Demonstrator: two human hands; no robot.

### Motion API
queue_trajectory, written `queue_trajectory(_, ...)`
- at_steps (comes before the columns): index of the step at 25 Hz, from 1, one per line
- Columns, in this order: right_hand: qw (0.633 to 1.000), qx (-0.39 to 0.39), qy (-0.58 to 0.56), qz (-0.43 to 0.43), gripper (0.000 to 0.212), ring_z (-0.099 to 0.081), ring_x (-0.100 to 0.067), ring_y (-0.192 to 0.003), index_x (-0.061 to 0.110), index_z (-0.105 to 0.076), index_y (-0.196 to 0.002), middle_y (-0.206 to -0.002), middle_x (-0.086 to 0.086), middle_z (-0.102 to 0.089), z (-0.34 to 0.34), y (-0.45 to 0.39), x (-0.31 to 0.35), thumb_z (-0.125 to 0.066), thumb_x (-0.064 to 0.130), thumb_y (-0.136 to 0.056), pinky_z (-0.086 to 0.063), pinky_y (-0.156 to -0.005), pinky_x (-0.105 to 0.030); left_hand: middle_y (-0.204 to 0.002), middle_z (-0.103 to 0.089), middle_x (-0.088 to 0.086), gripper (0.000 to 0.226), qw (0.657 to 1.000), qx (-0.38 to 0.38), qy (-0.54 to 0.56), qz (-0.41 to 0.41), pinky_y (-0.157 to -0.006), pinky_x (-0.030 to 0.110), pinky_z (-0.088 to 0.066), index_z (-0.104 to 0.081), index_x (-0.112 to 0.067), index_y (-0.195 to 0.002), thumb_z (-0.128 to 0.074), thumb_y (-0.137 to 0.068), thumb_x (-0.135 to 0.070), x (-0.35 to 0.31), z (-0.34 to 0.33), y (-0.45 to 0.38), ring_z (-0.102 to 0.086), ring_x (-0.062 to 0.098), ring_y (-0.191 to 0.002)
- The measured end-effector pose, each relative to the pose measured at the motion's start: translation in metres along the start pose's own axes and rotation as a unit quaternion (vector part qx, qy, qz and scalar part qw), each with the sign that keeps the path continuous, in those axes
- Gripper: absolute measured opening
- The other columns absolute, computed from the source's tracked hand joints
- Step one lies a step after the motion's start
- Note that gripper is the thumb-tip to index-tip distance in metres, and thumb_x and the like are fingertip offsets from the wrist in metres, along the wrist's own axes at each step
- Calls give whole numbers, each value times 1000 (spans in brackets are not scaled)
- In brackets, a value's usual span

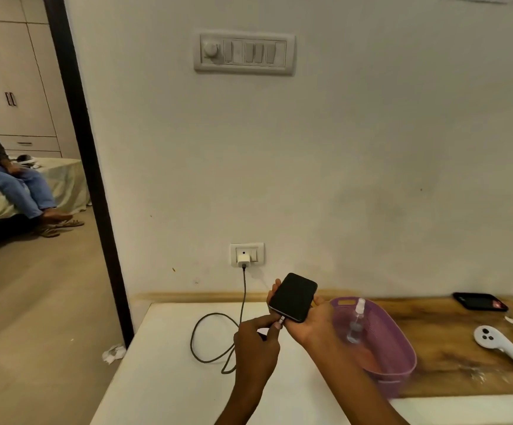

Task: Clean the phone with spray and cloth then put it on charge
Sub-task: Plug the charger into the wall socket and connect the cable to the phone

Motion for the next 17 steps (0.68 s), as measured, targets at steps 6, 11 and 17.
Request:
queue_trajectory(6, 1000, -24, -11, 12, 60, -61, -36, -92, 6, -52, -129, -107, -23, -62, -5, 3, -6, -35, 52, -93, -52, -79, -48, -114, -71, 0, 24, 999, -1, 33, 16, -75, 32, -61, -72, -15, -114, -68, -90, -18, -2, 4, 2, -70, 21, -79)
queue_trajectory(11, 999, -32, -30, 16, 59, -61, -35, -93, 8, -50, -130, -107, -23, -61, -2, 7, -8, -38, 52, -93, -51, -80, -47, -115, -71, 0, 25, 999, -1, 39, 21, -75, 31, -60, -73, -14, -114, -69, -90, -19, -1, 3, 2, -70, 17, -67)
queue_trajectory(17, 999, -30, -23, 24, 57, -61, -34, -92, 10, -49, -131, -109, -21, -61, -2, 5, -9, -40, 52, -92, -52, -78, -46, -116, -69, -1, 24, 998, 4, 48, 33, -76, 37, -59, -72, -16, -113, -69, -90, -22, 0, 1, 0, -69, 12, -60)
Point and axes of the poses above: each hand's wrist, its own y-axis away from the middle knuckle, its own z-axis out of the back of the hand, x = y × z, the point moved 3 cm from there along -y, towards the middle knuckle
